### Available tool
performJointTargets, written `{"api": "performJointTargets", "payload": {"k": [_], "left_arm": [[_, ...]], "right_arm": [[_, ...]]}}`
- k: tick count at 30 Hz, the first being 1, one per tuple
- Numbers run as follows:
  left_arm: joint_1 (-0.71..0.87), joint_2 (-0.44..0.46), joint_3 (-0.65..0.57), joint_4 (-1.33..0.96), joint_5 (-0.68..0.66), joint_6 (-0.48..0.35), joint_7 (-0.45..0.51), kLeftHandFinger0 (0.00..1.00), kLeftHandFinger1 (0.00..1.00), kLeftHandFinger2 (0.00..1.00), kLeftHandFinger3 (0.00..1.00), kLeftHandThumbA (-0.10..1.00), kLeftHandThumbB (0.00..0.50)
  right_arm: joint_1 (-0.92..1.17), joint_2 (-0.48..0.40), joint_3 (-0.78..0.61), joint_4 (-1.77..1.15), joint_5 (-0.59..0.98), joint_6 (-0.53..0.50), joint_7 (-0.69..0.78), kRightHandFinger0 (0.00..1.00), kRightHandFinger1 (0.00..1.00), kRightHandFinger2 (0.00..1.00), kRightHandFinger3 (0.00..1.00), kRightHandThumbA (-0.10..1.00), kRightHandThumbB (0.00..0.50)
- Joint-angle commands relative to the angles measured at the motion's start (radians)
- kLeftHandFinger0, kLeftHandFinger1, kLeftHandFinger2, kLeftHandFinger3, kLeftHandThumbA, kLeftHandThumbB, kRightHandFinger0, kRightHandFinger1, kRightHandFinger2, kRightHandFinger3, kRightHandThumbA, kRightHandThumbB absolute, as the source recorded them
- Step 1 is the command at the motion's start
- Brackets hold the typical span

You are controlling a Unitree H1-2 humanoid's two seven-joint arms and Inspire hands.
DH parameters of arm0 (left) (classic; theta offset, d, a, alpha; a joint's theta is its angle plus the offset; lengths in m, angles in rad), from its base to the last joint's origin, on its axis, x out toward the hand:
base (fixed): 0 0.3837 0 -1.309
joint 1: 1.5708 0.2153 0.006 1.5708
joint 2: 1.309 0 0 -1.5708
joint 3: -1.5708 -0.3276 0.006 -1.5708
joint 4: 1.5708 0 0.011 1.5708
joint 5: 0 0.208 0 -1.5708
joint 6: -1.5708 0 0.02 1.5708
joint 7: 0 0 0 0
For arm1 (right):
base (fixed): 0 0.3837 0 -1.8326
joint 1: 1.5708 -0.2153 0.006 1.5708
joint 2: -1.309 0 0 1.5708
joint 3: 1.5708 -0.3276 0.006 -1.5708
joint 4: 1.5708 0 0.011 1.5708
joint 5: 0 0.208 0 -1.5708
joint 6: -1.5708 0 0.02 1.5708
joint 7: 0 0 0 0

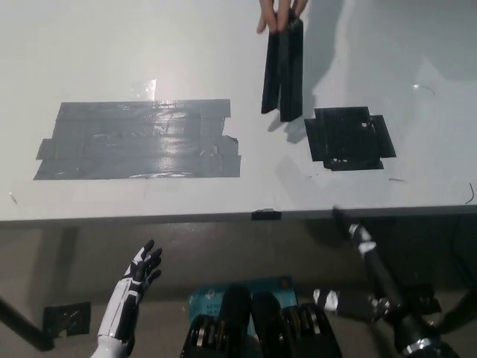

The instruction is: A person hands a stapler to the robot and the robot grabs it with its right hand and places it on the desk infront of it

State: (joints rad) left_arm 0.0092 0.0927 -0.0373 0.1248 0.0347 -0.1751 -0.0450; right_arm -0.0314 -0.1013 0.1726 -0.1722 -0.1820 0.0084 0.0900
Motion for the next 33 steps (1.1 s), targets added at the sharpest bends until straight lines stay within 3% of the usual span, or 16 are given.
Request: {"api": "performJointTargets", "payload": {"k": [1,5,10,14,18,28,33], "left_arm": [[0.001,-0.002,0.002,-0.024,0.001,-0.027,0.0,1.0,1.0,1.0,1.0,1.0,0.41],[0.009,-0.007,-0.001,-0.034,-0.002,-0.026,-0.002,1.0,1.0,1.0,1.0,1.0,0.381],[-0.008,-0.005,0.003,-0.032,-0.007,-0.023,-0.005,0.99,1.0,1.0,1.0,1.0,0.405],[-0.011,-0.003,0.006,-0.031,-0.007,-0.024,-0.005,0.97,1.0,1.0,1.0,1.0,0.401],[-0.011,-0.002,0.005,-0.034,-0.005,-0.024,-0.006,0.97,1.0,1.0,1.0,1.0,0.392],[-0.016,0.002,0.005,-0.045,-0.001,-0.018,-0.007,0.94,1.0,1.0,1.0,1.0,0.399],[-0.021,0.001,0.006,-0.044,-0.007,-0.017,-0.009,0.94,1.0,1.0,1.0,1.0,0.408]], "right_arm": [[-0.105,0.041,-0.056,-0.116,0.002,0.028,-0.05,1.0,1.0,1.0,1.0,1.0,0.252],[-0.228,0.039,-0.084,-0.057,-0.029,0.097,-0.045,1.0,1.0,1.0,1.0,1.0,0.269],[-0.389,0.035,-0.11,0.124,-0.017,0.085,-0.058,1.0,1.0,1.0,1.0,1.0,0.262],[-0.512,0.025,-0.113,0.301,-0.034,0.082,-0.074,1.0,1.0,1.0,1.0,1.0,0.331],[-0.619,0.025,-0.129,0.454,-0.014,0.075,-0.086,1.0,1.0,1.0,1.0,1.0,0.366],[-0.81,0.044,-0.196,0.724,0.063,0.097,-0.08,1.0,1.0,1.0,1.0,1.0,0.369],[-0.856,0.047,-0.204,0.767,0.07,0.109,-0.082,1.0,1.0,1.0,1.0,1.0,0.395]]}}
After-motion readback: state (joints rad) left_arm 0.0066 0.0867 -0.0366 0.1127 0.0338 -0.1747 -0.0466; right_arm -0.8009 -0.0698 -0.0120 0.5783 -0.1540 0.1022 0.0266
